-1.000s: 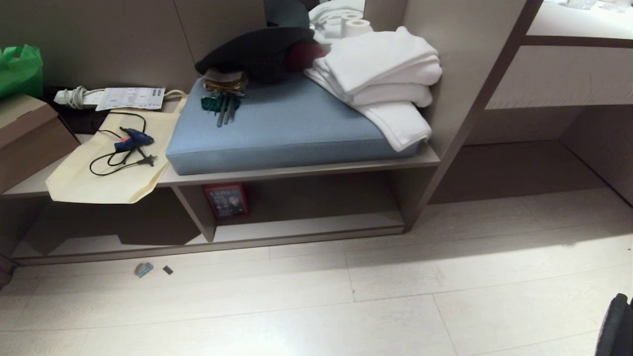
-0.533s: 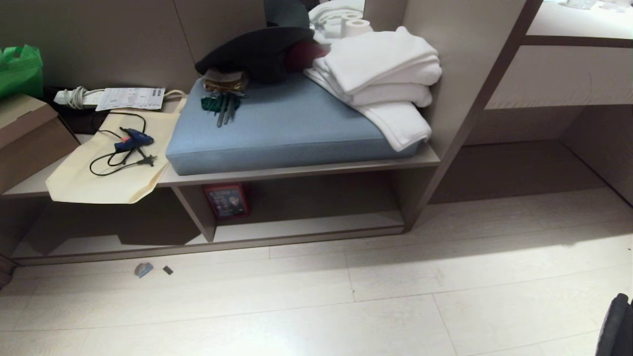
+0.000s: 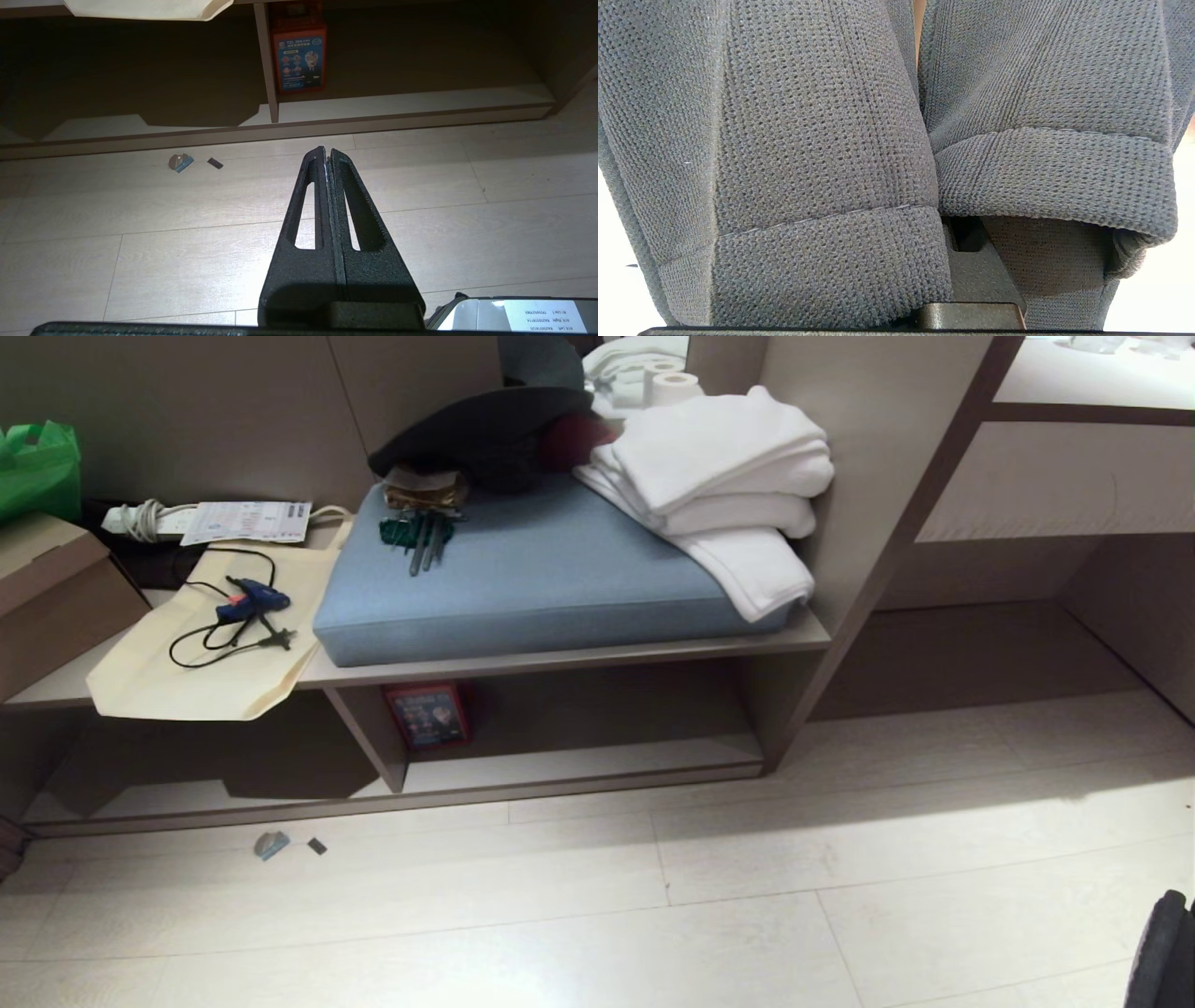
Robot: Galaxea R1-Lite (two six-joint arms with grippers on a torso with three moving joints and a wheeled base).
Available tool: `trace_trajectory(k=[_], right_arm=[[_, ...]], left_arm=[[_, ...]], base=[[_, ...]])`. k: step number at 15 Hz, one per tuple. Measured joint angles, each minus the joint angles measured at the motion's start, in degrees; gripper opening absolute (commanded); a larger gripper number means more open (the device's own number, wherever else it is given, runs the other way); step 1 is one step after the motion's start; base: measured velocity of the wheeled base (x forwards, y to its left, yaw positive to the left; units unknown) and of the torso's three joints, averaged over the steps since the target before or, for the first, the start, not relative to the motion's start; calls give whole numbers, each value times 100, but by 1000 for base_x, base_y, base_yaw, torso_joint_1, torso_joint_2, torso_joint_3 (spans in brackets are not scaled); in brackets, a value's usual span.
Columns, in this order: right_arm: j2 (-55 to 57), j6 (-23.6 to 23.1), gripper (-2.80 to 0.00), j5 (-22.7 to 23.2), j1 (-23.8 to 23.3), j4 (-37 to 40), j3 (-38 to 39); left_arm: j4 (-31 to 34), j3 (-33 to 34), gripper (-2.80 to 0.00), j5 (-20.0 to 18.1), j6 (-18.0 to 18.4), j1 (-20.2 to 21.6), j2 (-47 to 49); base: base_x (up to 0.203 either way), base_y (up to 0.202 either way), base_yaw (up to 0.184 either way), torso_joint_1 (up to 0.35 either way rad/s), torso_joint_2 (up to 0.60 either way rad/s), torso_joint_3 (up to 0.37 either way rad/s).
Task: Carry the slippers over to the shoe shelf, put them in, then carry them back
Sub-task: Place the slippers into the shoe cabinet
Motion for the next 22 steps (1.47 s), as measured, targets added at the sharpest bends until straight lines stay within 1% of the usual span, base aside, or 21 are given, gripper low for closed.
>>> trace_trajectory(k=[9, 16, 22], right_arm=[[0, 15, -280, 0, 0, 1, 0], [0, 11, -280, 1, 0, -4, -2], [0, 11, -280, 0, 0, 1, 0]], left_arm=[[0, 0, -280, 1, -3, 0, 0], [2, 0, -280, 1, -4, 0, 0], [0, 0, -280, 3, -3, 0, 0]], base=[[0, 0, 0, 0, 0, 0], [181, 0, 0, 4, 3, 2], [16, 0, -1, 2, 2, -5]])
